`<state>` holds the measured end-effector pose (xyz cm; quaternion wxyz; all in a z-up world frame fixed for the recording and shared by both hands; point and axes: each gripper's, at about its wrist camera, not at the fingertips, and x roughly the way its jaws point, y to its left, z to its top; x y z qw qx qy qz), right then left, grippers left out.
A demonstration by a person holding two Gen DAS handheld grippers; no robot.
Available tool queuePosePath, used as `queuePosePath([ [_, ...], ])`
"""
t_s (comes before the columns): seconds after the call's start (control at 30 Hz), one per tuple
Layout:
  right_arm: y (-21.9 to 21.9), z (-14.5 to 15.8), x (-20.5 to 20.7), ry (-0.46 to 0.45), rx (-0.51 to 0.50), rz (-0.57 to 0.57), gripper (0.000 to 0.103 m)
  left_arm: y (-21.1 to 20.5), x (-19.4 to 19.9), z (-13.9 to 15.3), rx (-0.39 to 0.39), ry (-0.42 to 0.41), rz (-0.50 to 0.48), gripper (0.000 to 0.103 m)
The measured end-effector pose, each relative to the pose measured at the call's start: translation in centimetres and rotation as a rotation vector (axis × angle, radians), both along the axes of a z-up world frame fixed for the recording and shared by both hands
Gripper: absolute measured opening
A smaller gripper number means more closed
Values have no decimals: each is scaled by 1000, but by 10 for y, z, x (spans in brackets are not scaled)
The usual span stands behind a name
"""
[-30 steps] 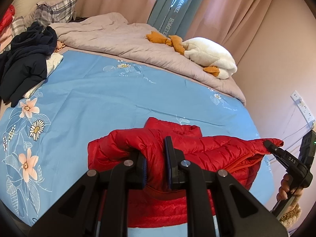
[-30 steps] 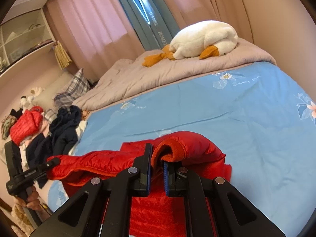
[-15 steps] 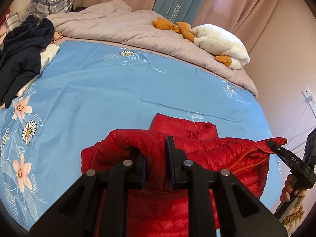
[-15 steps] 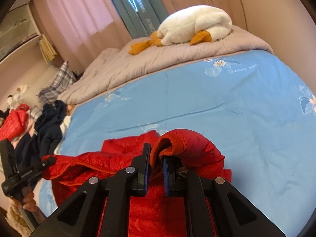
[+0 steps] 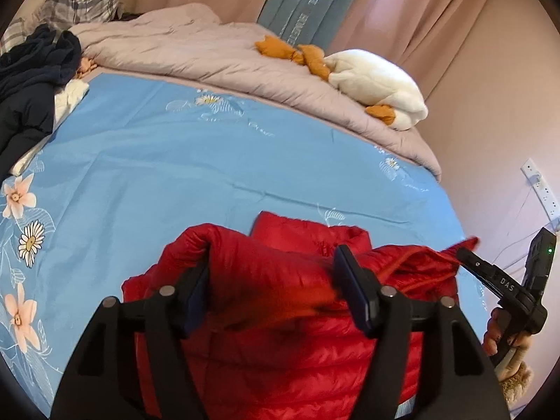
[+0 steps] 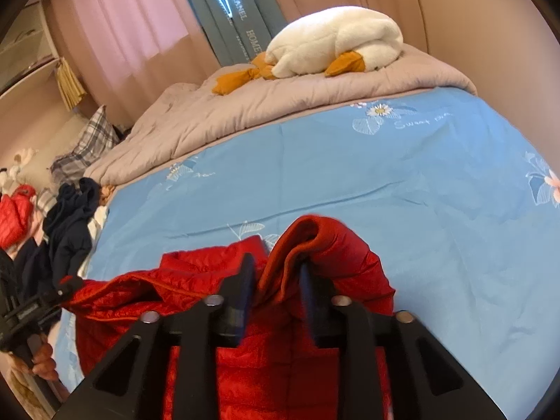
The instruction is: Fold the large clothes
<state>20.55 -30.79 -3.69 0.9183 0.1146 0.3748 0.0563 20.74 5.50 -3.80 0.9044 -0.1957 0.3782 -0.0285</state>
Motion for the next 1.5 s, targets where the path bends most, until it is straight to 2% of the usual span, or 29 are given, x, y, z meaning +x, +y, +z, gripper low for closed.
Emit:
queuePosePath([
  [0.1,-1,5,-4,-25,-40,-26,51,1,-4,5,12,-14,17,76],
  [0.37,-20,2,-16,5,-71,-70,52,25,-25,6,31,-24,79,82],
  [0.6,-31,-29,-24,111,-67,-84,52,44,-38,-29,38,75,140,82],
  [0.83,-33,-49,-29,172,-44,-72,52,50,-46,-67,18,157,136,79],
  [0.93,-35,-52,-31,176,-25,-67,52,50,-44,-76,-12,175,125,65],
  [0.97,-35,-53,-31,179,-20,-64,52,51,-44,-78,-30,179,117,57],
  [1.03,-36,-55,-31,177,-1,-54,46,50,-45,-81,-44,181,113,45],
  [1.07,-35,-55,-31,176,8,-47,33,47,-45,-80,-40,180,108,38],
  [1.1,-34,-56,-31,173,9,-46,24,45,-46,-80,-25,180,106,33],
  [1.13,-32,-55,-31,166,-8,-51,20,43,-47,-79,0,180,116,29],
  [1.17,-31,-55,-32,162,-24,-52,11,41,-47,-78,19,181,121,27],
  [1.43,-30,-68,-29,199,-55,-83,5,46,-53,-95,35,215,151,26],
  [1.5,-32,-72,-29,209,-79,-95,5,47,-52,-98,31,221,154,29],
])
